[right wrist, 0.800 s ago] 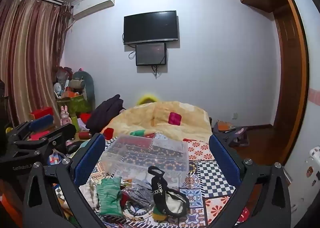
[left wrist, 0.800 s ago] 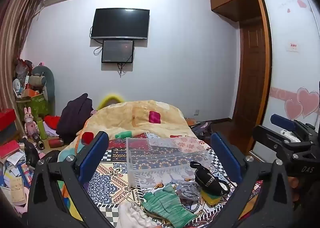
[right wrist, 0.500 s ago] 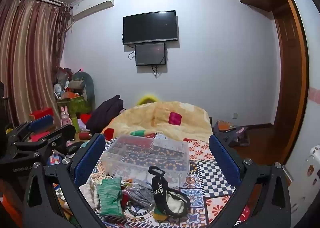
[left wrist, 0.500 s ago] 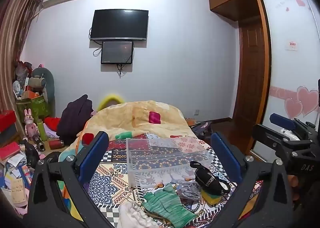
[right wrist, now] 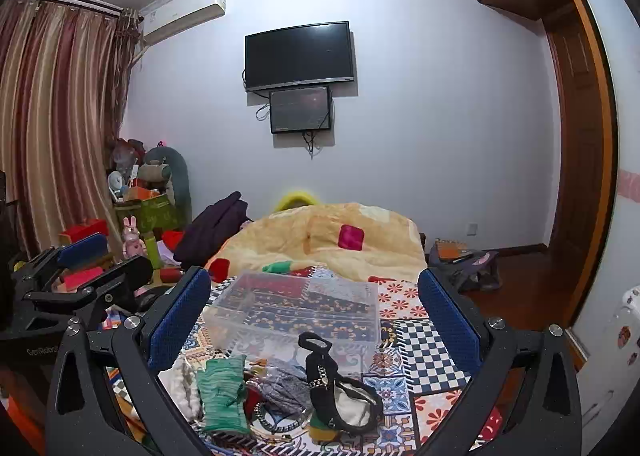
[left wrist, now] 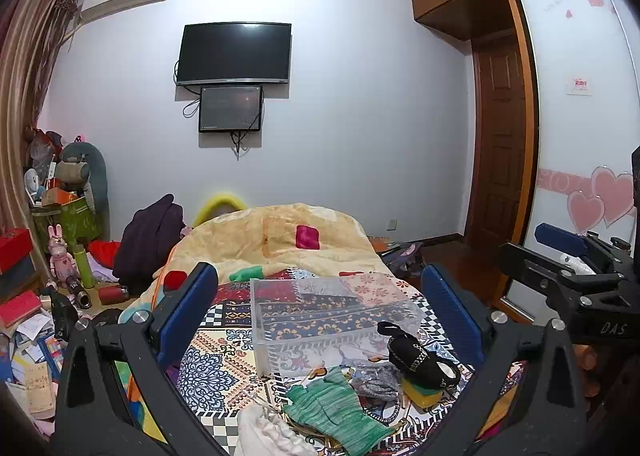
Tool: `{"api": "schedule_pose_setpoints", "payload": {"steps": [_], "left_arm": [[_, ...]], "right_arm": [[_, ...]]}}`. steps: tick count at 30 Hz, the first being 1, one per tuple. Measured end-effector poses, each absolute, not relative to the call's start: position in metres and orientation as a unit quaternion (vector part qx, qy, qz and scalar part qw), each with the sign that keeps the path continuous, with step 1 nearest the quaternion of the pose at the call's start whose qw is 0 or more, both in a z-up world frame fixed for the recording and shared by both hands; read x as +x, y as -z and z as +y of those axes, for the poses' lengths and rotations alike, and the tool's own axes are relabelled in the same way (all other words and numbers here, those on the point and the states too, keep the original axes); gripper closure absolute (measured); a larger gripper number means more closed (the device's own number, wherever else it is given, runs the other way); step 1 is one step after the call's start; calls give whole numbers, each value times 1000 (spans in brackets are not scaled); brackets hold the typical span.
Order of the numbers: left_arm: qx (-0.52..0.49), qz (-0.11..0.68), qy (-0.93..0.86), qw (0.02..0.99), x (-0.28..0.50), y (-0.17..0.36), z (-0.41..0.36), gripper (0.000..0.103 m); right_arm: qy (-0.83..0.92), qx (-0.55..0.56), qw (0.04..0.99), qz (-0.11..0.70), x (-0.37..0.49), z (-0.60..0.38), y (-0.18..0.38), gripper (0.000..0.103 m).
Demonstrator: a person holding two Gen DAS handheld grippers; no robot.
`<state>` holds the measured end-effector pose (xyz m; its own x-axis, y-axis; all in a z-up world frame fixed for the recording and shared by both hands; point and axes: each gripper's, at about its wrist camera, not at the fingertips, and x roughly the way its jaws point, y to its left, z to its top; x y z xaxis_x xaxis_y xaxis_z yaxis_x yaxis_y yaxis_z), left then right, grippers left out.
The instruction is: Organize soft objects
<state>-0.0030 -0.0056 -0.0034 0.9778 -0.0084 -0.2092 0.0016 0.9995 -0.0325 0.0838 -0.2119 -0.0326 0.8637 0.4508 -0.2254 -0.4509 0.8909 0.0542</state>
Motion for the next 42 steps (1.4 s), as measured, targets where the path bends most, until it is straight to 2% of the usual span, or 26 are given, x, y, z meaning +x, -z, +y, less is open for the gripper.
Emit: {"api": "schedule_pose_setpoints", "payload": {"steps": [42], "left_arm": [[-15, 107, 2, 994, -2, 0, -9, 0]], "right_arm": [[-243, 11, 963, 118, 79, -211, 31, 0]]}}
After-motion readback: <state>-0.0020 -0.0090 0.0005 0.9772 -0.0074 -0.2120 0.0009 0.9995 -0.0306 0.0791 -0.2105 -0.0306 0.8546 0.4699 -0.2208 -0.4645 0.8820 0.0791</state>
